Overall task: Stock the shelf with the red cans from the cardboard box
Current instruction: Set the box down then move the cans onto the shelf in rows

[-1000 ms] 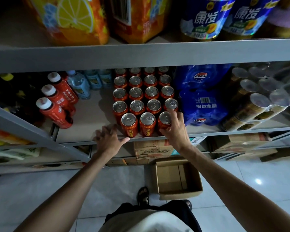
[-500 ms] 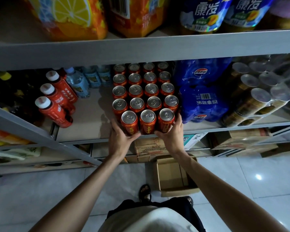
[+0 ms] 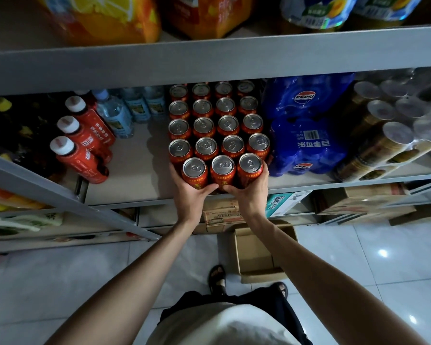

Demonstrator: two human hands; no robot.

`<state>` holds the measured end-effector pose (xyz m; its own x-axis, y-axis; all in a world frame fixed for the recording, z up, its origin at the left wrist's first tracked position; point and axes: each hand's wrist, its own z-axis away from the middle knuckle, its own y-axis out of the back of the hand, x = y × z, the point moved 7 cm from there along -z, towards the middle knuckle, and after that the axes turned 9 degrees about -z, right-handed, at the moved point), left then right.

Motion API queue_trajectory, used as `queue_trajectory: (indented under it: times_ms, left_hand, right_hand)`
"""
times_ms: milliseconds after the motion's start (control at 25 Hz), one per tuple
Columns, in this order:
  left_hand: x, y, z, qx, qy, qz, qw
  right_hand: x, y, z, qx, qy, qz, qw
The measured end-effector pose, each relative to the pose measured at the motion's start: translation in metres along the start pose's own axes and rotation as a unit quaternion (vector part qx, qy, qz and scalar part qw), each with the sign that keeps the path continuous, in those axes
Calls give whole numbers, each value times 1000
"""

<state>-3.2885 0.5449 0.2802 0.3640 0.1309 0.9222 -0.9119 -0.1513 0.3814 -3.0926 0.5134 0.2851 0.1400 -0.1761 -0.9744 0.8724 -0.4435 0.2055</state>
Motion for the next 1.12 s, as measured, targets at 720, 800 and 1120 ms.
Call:
queue_trajectory:
  times_ms: [720, 800, 1120]
  left_hand:
    - [14, 3, 4, 31, -21, -57, 998]
    - [13, 2, 3, 28, -14, -53, 998]
    - [3, 0, 6, 8, 26, -91, 996]
  right_hand:
    - [-4, 6, -12, -33, 24, 49, 998]
    - [-3, 6, -13, -30, 18, 51, 998]
    - [-6, 12, -15, -75, -12, 74, 994]
